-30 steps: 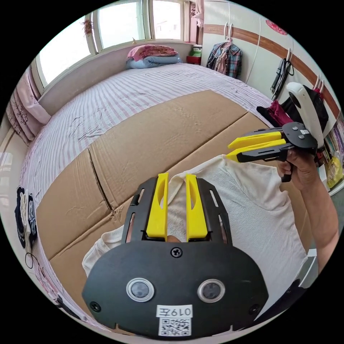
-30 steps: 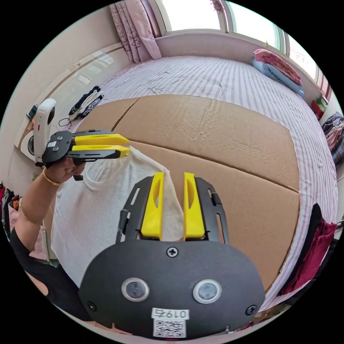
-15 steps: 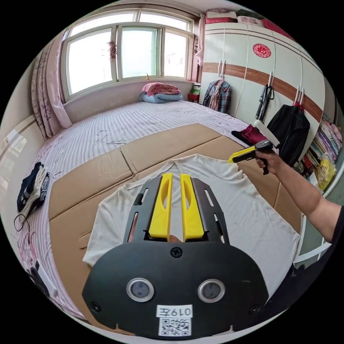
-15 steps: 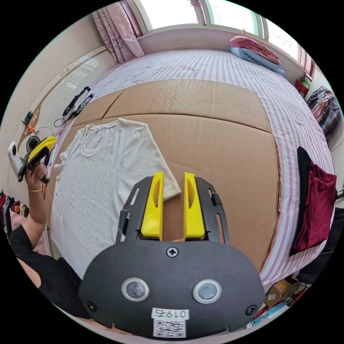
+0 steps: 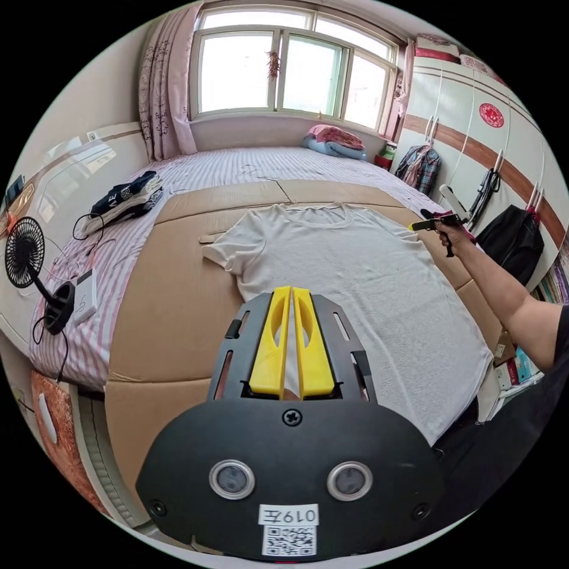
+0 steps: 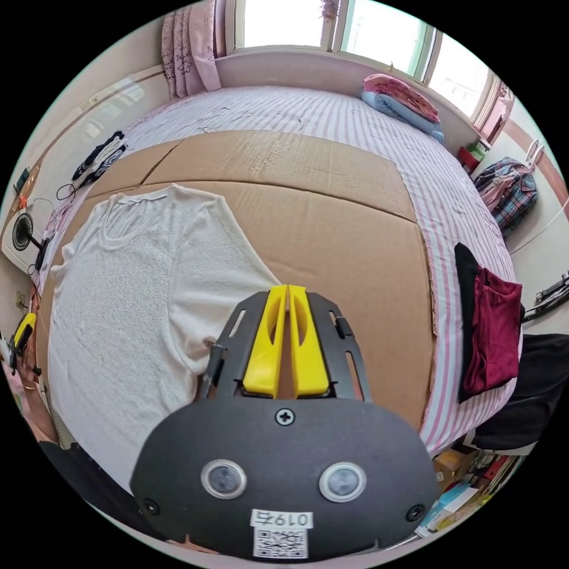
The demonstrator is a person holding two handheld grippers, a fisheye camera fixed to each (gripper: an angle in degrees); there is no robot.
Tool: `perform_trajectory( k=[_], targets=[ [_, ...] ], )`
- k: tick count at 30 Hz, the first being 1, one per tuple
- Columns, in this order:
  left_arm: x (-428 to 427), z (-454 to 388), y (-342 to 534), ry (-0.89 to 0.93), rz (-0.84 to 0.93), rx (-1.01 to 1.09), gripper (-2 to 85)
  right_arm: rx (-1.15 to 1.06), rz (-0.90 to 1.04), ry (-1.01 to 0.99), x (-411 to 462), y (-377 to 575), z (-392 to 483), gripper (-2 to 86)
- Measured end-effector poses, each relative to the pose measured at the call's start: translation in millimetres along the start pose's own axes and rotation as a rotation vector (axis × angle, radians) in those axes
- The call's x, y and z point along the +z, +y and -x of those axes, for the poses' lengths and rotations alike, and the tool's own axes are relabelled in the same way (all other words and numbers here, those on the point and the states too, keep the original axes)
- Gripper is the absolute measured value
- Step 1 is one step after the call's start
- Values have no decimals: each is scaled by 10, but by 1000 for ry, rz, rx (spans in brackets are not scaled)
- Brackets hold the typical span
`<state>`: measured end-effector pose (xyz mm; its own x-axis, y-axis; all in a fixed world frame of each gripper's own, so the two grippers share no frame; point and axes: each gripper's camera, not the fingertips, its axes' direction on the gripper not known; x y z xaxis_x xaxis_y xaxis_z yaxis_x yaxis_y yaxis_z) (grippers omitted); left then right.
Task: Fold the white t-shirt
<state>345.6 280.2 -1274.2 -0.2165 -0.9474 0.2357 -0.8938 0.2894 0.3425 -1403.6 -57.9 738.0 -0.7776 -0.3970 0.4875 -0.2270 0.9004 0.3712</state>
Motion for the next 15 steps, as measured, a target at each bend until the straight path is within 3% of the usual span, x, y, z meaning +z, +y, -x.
perform_trajectory(
  k=[6,9,15],
  targets=[
    [-379,453,328,5,-6,-118,14,148,-124,-63,-267,663,-197,82],
    [-489,632,486,4,39,-159,15,150,-206,-227,-533,1318,-207,66],
    [-570,708,858,12,175,-129,13,140,-116,-390,-652,2776,100,15]
  ],
)
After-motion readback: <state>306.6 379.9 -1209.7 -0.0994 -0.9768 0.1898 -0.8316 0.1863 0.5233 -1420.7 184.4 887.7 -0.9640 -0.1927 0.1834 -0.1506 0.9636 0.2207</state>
